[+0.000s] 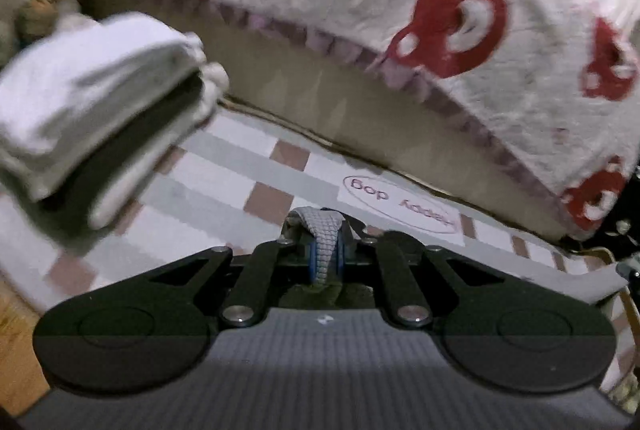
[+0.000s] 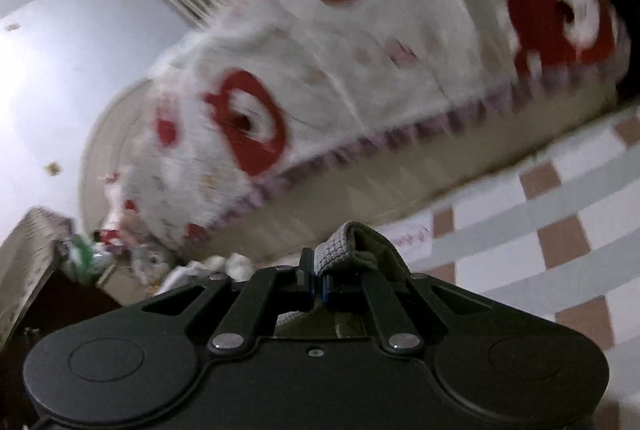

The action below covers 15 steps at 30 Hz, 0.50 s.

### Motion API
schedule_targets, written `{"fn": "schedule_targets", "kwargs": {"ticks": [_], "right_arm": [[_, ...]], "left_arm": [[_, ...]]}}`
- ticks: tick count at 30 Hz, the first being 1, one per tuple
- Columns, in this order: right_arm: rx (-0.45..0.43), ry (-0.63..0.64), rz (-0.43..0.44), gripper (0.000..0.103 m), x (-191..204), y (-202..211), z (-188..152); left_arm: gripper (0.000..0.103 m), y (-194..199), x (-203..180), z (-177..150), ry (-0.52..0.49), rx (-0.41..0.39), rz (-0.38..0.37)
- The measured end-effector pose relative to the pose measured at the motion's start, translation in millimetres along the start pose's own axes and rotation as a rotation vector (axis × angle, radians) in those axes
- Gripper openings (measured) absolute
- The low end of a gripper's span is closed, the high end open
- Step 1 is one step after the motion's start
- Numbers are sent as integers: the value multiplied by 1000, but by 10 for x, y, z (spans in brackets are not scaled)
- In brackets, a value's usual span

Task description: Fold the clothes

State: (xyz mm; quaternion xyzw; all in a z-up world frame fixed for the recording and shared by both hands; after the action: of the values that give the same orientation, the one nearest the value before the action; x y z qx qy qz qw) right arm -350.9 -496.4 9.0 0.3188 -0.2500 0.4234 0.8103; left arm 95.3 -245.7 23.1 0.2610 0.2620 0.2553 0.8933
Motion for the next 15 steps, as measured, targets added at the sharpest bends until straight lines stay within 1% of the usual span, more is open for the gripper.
{"fn": "schedule_targets", "kwargs": {"ticks": [1, 3, 4, 6, 7, 9, 11, 13, 15], "right_arm": [[38, -10, -33, 6, -146, -285, 85], [113, 47, -135, 5, -475, -907, 222], [125, 74, -193, 6, -663, -1199, 261], [205, 73, -267, 5, -1033, -1730, 221], [238, 86, -315, 6, -1155, -1888, 165], [293, 110, -398, 6, -1367, -2163, 67], [265, 117, -398, 10, -1375, -2194, 43], [242, 136, -392, 14, -1377, -2151, 51], [221, 163, -382, 14, -1374, -2065, 77]], "left_arm": [[9, -369, -6, 74, -3, 31, 6], [9, -1124, -3, 169, -4, 91, 19], [9, -1511, 8, 159, -8, 123, 38], [9, -2110, 65, 14, -19, 186, 92], [9, -2381, 97, -69, -22, 216, 119], [10, -2628, 145, -165, -11, 224, 141], [11, -2760, 203, -233, 13, 216, 146], [13, -2754, 275, -239, 56, 197, 122], [14, -2676, 342, -190, 111, 160, 87]]}}
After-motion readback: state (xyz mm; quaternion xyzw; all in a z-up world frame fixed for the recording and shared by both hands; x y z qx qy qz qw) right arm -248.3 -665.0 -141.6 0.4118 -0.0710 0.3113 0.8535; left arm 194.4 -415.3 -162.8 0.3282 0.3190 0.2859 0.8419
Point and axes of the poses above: each gripper's, at about its wrist camera, not at the fingertips, and y roughly against the way its jaws point, x to its left, z to its top, the point moved 7 cm from there along -y, roughly the way its jaws point, and after that the axes turned 5 degrees about -x, right-handed, at the moved point
